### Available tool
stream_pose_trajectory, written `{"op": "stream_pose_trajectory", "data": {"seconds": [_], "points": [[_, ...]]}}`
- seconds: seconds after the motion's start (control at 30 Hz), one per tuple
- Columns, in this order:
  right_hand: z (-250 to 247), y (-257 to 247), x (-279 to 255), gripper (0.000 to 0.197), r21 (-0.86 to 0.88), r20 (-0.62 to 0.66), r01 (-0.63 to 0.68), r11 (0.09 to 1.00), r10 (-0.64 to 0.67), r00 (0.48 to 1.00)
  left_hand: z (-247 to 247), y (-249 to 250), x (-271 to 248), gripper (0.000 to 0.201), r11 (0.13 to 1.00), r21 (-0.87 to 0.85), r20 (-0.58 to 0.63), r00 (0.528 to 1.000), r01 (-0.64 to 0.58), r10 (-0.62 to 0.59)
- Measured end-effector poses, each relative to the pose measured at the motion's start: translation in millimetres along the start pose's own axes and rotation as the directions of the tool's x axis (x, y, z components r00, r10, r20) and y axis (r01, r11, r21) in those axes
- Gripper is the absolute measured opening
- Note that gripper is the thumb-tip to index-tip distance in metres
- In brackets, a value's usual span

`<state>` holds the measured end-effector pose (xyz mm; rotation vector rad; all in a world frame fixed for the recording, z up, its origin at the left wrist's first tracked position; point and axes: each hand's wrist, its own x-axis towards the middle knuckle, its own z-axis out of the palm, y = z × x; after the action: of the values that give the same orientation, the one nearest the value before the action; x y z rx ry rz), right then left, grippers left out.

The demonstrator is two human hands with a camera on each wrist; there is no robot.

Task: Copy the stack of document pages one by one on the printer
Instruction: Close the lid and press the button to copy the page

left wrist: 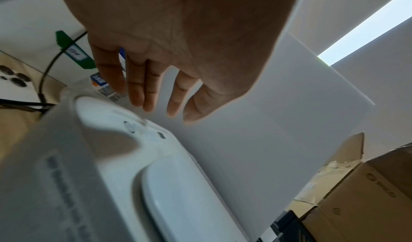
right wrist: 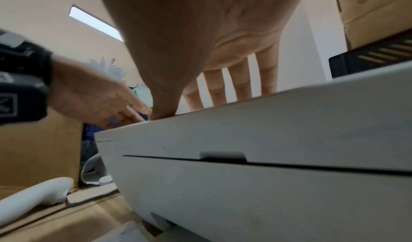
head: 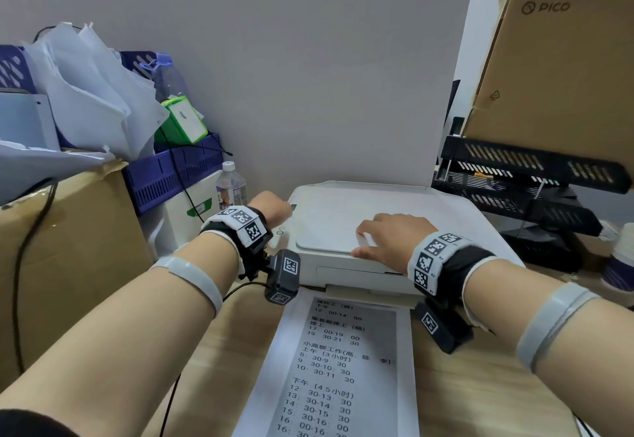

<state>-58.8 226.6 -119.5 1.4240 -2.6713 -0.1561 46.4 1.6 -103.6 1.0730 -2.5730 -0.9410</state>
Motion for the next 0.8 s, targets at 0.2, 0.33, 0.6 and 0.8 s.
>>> {"op": "stream_pose_trajectory", "data": {"seconds": [0.2, 0.33, 0.6, 0.8], "points": [[-12.5, -1.3, -7.6, 0.044, -0.158, -0.241, 0.064, 0.985, -0.101, 0.965, 1.0, 19.9, -2.3, 0.025, 0.957, -0.281, 0.125, 0.992, 0.065, -0.031], [-46.3, 9.7, -1.3, 0.038, -0.045, -0.449, -0.028, 0.999, 0.004, 0.894, -3.0, 37.9, 0.1, 0.023, 0.807, -0.586, 0.17, 0.985, 0.078, 0.028], [-79.6, 24.8, 21.7, 0.028, 0.147, -0.761, -0.022, 0.989, 0.128, 0.636, -20.3, 88.1, 40.3, 0.044, 0.468, -0.881, -0.027, 0.995, -0.067, 0.092], [-49.7, 44.4, 24.1, 0.048, 0.167, -0.617, -0.17, 0.971, 0.237, 0.751, -23.2, 111.3, 73.2, 0.052, 0.476, -0.864, -0.138, 0.986, -0.168, 0.096]]}}
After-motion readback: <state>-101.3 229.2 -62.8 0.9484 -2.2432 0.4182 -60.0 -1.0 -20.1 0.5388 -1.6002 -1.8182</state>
